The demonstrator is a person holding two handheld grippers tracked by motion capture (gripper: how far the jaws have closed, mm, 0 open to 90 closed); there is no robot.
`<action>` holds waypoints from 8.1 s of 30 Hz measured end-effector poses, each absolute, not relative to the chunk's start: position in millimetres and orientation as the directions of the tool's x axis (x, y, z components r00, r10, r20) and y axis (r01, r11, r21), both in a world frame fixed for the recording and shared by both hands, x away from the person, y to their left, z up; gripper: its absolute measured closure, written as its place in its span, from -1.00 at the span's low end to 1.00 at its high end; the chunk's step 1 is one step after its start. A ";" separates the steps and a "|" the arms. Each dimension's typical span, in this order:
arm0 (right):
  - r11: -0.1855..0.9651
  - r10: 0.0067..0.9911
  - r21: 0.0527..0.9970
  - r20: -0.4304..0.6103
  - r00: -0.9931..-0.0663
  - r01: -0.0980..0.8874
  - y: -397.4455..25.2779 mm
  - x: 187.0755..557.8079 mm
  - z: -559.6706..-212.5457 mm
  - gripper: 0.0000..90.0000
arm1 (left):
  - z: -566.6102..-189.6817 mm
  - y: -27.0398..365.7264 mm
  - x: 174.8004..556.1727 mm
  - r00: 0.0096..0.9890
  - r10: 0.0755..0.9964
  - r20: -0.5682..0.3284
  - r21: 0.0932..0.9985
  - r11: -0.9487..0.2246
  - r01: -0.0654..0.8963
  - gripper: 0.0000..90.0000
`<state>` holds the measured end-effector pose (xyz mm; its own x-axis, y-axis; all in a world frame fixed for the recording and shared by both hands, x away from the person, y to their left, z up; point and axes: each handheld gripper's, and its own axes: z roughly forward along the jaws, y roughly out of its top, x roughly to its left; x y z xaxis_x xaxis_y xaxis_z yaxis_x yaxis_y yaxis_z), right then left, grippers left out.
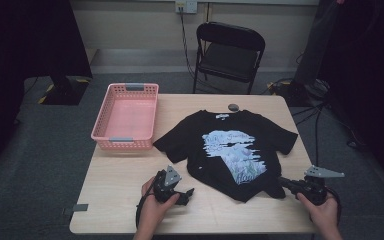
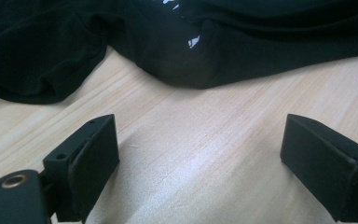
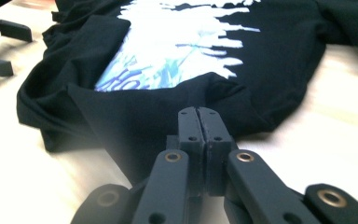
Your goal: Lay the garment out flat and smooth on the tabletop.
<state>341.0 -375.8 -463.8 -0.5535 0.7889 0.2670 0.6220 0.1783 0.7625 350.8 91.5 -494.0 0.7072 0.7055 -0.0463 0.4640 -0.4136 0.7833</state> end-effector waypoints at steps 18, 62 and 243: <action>0.183 0.784 0.740 0.288 -0.551 0.647 -401.3 287.9 -465.5 0.97 | -494.0 91.5 350.8 0.707 0.705 -0.046 0.783 -0.414 0.464 -0.76; 0.339 0.872 0.702 0.015 -0.489 0.626 -383.9 373.5 -476.8 -0.73 | -494.0 91.5 350.8 0.707 0.705 -0.046 0.783 -0.414 0.464 -0.76; 0.352 0.860 0.689 0.030 -0.510 0.634 -384.6 375.1 -482.8 -0.83 | -464.1 86.1 290.6 0.693 0.697 -0.184 0.669 -0.428 0.608 1.00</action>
